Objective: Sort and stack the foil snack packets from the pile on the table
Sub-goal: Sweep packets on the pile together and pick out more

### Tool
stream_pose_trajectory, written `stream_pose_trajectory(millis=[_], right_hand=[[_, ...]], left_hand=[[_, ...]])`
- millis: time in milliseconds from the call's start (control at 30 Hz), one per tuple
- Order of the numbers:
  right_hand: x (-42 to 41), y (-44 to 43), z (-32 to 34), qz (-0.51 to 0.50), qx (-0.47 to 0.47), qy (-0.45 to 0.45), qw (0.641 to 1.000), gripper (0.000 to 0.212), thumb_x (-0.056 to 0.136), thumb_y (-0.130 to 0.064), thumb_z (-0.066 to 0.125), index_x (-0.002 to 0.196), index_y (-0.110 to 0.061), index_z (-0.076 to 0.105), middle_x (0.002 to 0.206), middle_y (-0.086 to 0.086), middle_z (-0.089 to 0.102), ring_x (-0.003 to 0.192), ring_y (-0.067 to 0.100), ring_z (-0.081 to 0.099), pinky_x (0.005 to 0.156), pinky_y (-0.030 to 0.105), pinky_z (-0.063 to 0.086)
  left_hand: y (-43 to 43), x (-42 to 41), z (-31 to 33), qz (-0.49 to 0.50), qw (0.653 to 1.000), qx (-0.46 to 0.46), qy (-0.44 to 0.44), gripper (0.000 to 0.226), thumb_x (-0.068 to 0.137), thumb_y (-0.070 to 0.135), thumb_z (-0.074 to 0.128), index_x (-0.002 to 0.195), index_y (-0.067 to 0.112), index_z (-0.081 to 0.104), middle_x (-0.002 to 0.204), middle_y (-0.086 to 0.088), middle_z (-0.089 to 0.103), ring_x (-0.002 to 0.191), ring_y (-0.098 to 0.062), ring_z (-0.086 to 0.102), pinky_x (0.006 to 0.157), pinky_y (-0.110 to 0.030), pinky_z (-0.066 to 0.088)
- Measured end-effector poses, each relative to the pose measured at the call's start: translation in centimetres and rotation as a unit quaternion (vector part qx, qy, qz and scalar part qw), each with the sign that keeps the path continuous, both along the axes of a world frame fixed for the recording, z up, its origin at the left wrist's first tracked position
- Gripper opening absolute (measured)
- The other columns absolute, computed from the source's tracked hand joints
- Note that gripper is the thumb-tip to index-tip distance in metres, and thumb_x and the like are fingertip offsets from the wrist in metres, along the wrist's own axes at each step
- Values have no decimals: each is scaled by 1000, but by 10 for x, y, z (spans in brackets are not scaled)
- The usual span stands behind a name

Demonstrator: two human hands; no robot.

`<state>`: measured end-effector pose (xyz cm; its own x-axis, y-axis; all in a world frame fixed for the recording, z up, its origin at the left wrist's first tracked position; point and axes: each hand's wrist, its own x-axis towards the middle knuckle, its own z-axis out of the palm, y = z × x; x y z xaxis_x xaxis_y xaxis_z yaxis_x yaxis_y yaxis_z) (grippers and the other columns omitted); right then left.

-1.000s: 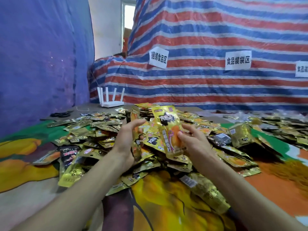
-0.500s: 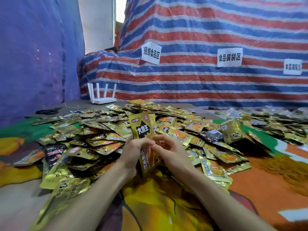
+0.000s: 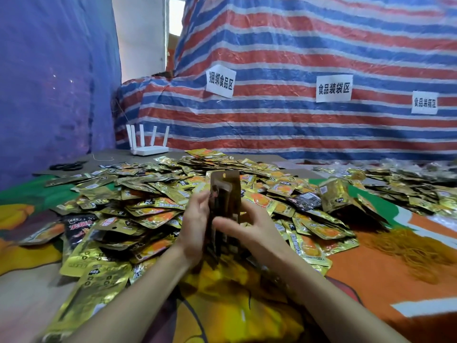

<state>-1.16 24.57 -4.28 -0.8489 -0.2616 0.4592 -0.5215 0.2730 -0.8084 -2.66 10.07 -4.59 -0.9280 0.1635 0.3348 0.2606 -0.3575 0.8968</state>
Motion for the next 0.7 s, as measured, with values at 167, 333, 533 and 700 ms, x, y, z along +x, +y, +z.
stream_pose_trajectory(millis=[167, 333, 533, 700], right_hand=[[5, 12, -2, -56, 22, 47, 997, 33, 86, -8, 74, 117, -18, 69, 107, -5, 74, 97, 14, 68, 86, 34, 57], [12, 22, -4, -13, -22, -2, 1000, 27, 91, -6, 72, 110, -7, 54, 109, 8, 74, 100, 20, 71, 85, 43, 61], [17, 50, 14, -143, 113, 72, 981, 30, 86, -34, 78, 111, -24, 65, 107, -10, 63, 96, 3, 58, 78, 22, 47], [21, 151, 44, -415, 324, -6, 850, 18, 86, -15, 63, 100, -22, 71, 104, 0, 70, 96, 24, 64, 82, 39, 56]], left_hand=[[-4, -3, -2, 26, 993, -112, 19, 54, 63, 13, 68, 116, 9, 58, 102, -18, 73, 100, -39, 69, 79, -47, 60], [-16, -2, 1, 10, 984, -169, 52, 41, 60, 15, 83, 100, 11, 76, 99, -15, 76, 90, -32, 74, 72, -37, 61], [-6, 5, -3, -23, 992, -125, 1, 41, 66, 12, 74, 106, 5, 72, 100, -19, 75, 89, -37, 74, 68, -45, 60], [-7, 5, -1, -6, 992, -122, -7, 41, 60, 11, 73, 99, 0, 70, 93, -17, 75, 83, -29, 72, 76, -41, 53]])
